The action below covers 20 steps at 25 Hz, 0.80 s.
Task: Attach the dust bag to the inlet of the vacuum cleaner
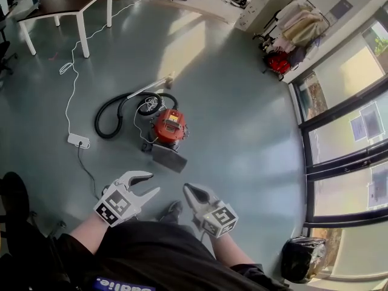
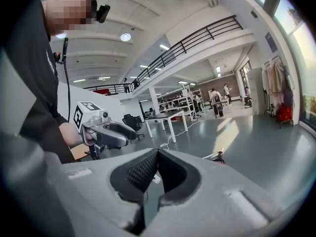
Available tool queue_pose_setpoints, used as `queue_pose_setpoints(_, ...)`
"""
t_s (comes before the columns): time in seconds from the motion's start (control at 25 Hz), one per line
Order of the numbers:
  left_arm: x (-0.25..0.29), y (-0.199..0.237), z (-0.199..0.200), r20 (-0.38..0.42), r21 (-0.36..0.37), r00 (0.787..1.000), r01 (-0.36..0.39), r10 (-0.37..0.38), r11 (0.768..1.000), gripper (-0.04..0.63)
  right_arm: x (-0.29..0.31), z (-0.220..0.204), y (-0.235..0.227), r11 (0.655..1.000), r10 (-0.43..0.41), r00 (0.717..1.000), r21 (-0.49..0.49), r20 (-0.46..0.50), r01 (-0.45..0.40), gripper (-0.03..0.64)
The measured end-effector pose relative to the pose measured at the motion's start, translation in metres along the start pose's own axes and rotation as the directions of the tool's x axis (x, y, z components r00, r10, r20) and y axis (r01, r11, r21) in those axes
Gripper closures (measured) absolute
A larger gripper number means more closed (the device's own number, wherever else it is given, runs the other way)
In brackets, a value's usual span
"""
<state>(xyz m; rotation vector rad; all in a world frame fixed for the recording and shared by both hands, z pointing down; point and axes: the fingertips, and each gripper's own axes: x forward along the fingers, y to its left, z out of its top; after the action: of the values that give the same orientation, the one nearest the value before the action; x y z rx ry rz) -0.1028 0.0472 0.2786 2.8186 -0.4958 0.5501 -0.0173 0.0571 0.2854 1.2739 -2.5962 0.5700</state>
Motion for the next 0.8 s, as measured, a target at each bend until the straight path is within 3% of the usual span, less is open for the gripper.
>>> queue_pose_setpoints(0.16,-0.012,-0.019,0.008,0.035,0.017,0.998,0.044,-0.044,0.999,0.462,-0.002,0.013,0.030,0.997,0.054,0.998,-0.048,0.014,-0.053,0.621)
queue_pose_setpoints(0.36,-0.011,-0.047,0.023,0.080,0.019,0.997,0.015,-0.017,1.000,0.573,-0.015,0.022,0.045,0.991,0.123,0.991,-0.051,0.048,-0.121,0.621)
queue_pose_setpoints(0.6,0.002,-0.079,0.047,0.105,0.068,0.994,0.008,-0.016,0.998,0.578,-0.043,0.045,0.054,0.982,0.187,0.974,-0.057,0.124,-0.181,0.623)
queue_pose_setpoints(0.8,0.011,-0.090,0.057,0.139,0.013,0.990,-0.011,0.009,1.000,0.578,-0.051,0.050,0.057,0.971,0.233,0.962,-0.078,0.145,-0.224,0.623)
